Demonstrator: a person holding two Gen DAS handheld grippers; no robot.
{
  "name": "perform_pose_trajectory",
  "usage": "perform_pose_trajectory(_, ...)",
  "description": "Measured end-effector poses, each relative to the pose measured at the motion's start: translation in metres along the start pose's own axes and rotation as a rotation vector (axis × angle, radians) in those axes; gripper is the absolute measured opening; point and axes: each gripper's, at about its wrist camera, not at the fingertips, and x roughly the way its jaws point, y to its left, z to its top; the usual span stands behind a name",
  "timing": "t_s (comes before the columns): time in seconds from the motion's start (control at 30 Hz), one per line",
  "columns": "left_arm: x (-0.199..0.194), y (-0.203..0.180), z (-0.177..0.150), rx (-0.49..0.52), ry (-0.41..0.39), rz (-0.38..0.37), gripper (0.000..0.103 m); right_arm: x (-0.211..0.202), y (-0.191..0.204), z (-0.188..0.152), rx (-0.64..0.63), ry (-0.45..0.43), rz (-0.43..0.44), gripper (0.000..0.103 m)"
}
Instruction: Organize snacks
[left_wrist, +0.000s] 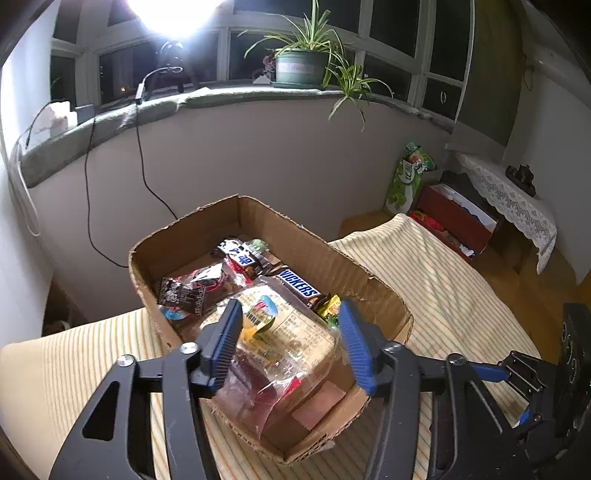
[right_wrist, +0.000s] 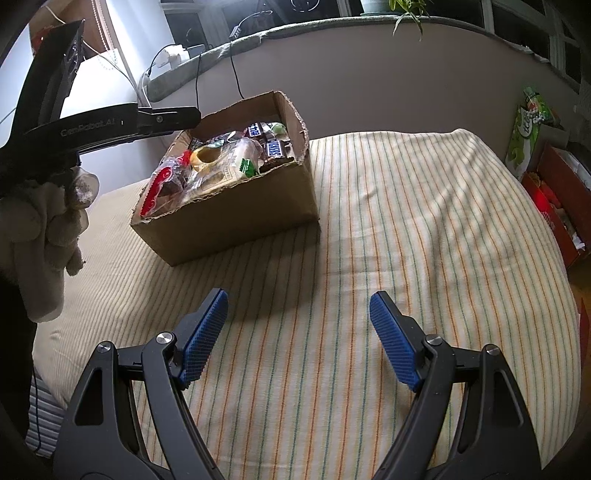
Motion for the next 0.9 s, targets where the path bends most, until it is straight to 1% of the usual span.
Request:
perform_pose_trajectory(0.03,-0.001,0.0,0.0,-0.002,-0.001,0.002,0.061,0.0,0.001,0.0,-0.002,0.0,-0.001,0.082)
perform_pose_trajectory(0.1,-0.006,0.003,-0.001,-0.009,-0.005,0.009,0.063,-0.002,0.005,0.0,-0.007,-0.005,-0.005,0.087)
perform_pose_trajectory(0.13,-0.009,0.005,-0.001,-0.013,-0.009,0.015,0.066,-0.003,0.006,0.0,-0.009,-0.009,-0.007,0.09)
perform_pose_trajectory(0.2,-0.02,0.011,-0.001,-0.024,-0.024,0.032,0.068,-0.005,0.009,0.001,-0.01,-0.015,-0.012,0.09)
perform_pose_trajectory(0.37,-0.048,0.027,-0.005,-0.053,-0.063,0.069,0.07,-0.011,0.012,0.005,-0.001,-0.027,-0.026,0.093)
perform_pose_trajectory(0.53,-0.074,0.044,-0.015,-0.08,-0.088,0.108,0.071,-0.016,0.017,0.008,-0.002,-0.043,-0.028,0.094)
perform_pose_trajectory(0.7,-0.104,0.058,-0.031,-0.084,-0.106,0.168,0.071,-0.022,0.027,0.014,-0.018,-0.063,-0.023,0.094)
perform_pose_trajectory(0.77,-0.118,0.064,-0.039,-0.097,-0.118,0.196,0.072,-0.026,0.031,0.015,-0.026,-0.075,-0.025,0.094)
perform_pose_trajectory(0.83,-0.13,0.069,-0.048,-0.115,-0.13,0.217,0.077,-0.028,0.034,0.017,-0.03,-0.087,-0.03,0.094)
perform_pose_trajectory(0.9,-0.139,0.071,-0.055,-0.127,-0.144,0.232,0.077,-0.03,0.036,0.019,-0.028,-0.095,-0.03,0.094)
